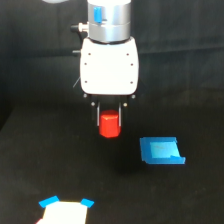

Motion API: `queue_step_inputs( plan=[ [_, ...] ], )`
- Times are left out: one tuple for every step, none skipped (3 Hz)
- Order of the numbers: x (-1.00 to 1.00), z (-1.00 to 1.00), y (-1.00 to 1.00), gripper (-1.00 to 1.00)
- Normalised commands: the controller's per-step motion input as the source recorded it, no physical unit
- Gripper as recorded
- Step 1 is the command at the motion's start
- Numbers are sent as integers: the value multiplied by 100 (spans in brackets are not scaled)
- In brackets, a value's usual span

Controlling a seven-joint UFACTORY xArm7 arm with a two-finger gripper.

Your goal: Pick up the red object from the table

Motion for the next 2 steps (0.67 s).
queue_step_inputs(
  plan=[
    [3,-2,-11,-48],
    [20,22,-16,-100]
  ],
)
